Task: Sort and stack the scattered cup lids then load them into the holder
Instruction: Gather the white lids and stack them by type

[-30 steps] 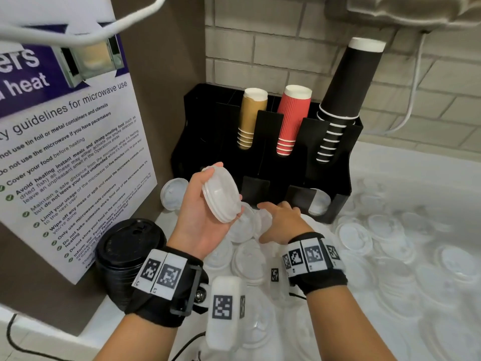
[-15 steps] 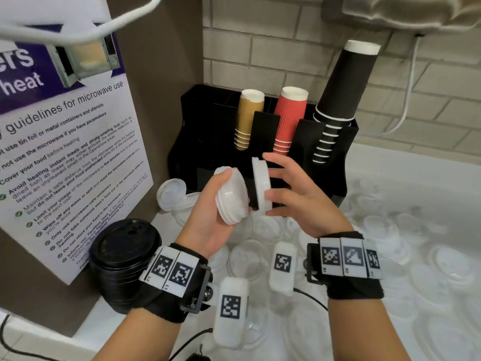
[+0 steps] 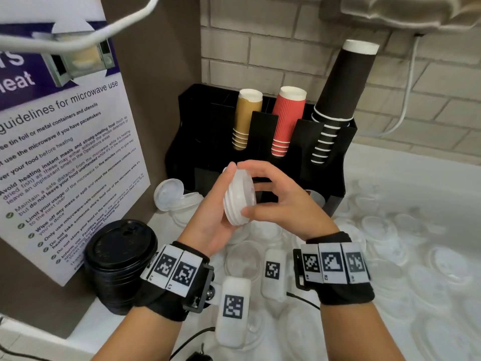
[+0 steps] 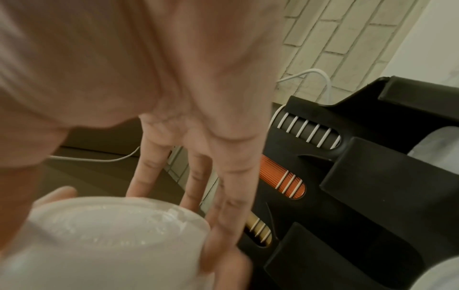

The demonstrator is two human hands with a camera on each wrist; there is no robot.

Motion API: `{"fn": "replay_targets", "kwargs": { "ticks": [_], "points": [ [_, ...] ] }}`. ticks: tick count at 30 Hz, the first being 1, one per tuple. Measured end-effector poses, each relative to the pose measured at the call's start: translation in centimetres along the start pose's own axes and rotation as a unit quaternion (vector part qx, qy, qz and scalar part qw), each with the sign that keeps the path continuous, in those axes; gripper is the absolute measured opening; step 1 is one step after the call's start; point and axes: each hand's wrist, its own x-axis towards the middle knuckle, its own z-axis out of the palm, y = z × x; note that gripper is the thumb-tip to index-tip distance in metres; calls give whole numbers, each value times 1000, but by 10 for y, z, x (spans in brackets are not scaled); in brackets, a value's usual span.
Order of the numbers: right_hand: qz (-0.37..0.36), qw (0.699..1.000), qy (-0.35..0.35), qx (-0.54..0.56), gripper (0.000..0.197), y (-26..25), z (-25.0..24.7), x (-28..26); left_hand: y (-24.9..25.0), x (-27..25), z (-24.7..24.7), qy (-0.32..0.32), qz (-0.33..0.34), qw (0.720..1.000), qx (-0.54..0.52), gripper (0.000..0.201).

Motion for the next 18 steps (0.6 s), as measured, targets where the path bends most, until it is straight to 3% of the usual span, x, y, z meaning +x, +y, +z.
{"fn": "replay_targets", "kwargs": {
  "ticks": [3,6,8,10,12,14,17,18],
  "points": [
    [40,999,27,13,66,3,0,4,5,1,-6,12,14,1000,-17,31],
    [47,993,59,-95,35,2,1,10,19,0,-15,39,48,997,-39,19],
    [20,973,-47,-226,27,0,5,11,29,0,-18,31,70,996,-55,18],
    [19,920,-222,-322,34,-1,19,7,37,1,-19,27,87,994,-56,18],
    [14,868,-344,-358,44,0,36,-1,44,2,-19,38,98,994,-28,21],
    [5,813,-419,-404,65,9,51,-12,48,3,-19,39,106,994,6,26],
    [-50,663,-497,-557,93,24,63,-28,50,3,-19,32,107,993,21,25],
    [-73,635,-504,-581,97,27,64,-31,51,3,-19,31,106,994,21,25]
  ]
}}
